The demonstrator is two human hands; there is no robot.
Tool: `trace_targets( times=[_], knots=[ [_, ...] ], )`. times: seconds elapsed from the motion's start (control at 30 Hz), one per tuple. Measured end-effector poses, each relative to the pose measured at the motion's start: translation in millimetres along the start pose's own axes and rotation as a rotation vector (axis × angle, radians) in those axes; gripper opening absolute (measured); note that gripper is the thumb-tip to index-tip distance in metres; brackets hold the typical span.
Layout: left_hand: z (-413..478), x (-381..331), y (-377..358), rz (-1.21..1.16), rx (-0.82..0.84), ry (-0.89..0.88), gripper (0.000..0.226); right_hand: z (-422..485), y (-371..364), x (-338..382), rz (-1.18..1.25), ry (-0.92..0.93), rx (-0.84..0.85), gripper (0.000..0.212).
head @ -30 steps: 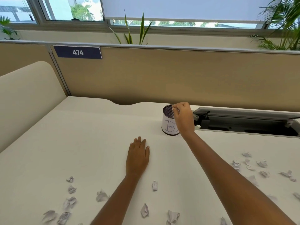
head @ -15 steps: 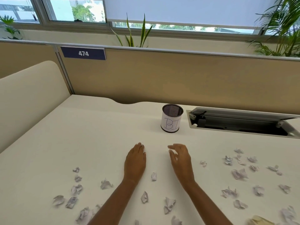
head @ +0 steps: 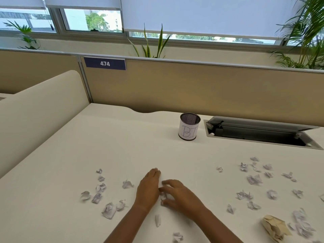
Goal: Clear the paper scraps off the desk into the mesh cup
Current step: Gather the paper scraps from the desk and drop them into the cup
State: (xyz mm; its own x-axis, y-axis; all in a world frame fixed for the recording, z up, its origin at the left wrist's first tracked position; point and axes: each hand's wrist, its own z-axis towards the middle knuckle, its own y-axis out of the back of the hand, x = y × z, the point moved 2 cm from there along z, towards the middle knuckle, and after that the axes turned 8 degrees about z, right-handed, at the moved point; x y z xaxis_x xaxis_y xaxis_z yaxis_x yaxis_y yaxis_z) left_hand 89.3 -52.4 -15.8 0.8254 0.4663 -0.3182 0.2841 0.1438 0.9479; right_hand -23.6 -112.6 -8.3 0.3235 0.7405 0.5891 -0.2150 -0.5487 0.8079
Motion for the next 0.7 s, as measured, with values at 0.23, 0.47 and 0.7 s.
trace_targets(
  times=[0.23, 0.47, 0.7],
  knots=[
    [-47.1, -21.5, 6.1, 0.164, 0.161, 0.062, 0.05, -26.4, 30.2, -28.3, -0.097, -0.075, -0.212, 0.022],
    [-93.2, -50.7, 2.6, 0.118, 0.423, 0.121, 0.095, -53.4, 35.1, -33.6, 0.05, -0.291, -0.109, 0.034],
    [-93.0, -65.5, -4.1, 0.075, 0.337, 0.112, 0.081, -63.2, 19.8, -11.3, 0.026, -0.315, -0.023, 0.043]
  ],
)
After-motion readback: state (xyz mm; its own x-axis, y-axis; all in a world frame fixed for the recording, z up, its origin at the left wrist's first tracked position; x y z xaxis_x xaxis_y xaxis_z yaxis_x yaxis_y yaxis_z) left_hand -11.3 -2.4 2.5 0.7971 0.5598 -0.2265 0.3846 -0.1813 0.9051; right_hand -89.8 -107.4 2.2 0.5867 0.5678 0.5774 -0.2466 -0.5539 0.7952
